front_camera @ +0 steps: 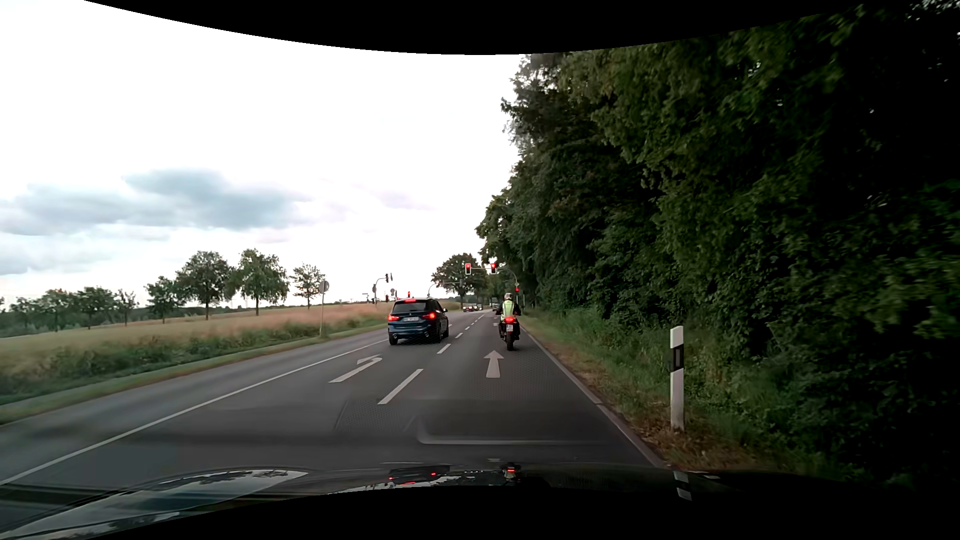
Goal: Follow the waypoints while adhering to traffic rules and regulations
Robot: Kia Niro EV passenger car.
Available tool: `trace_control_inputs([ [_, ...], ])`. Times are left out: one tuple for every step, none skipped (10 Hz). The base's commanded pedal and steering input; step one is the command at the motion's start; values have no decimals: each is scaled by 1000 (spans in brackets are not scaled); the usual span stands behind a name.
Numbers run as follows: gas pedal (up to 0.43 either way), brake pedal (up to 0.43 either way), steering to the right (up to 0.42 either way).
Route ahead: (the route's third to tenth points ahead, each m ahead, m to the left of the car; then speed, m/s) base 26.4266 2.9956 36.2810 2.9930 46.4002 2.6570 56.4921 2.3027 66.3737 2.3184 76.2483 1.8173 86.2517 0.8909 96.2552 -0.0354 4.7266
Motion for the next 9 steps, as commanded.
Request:
trace_control_inputs([
  [0,0,-1],
  [0,0,0],
  [0,0,0],
  [0,0,0],
  [0,0,0],
  [0,0,0],
  [0,0,0],
  [0,0,0],
  [0,0,0],
])
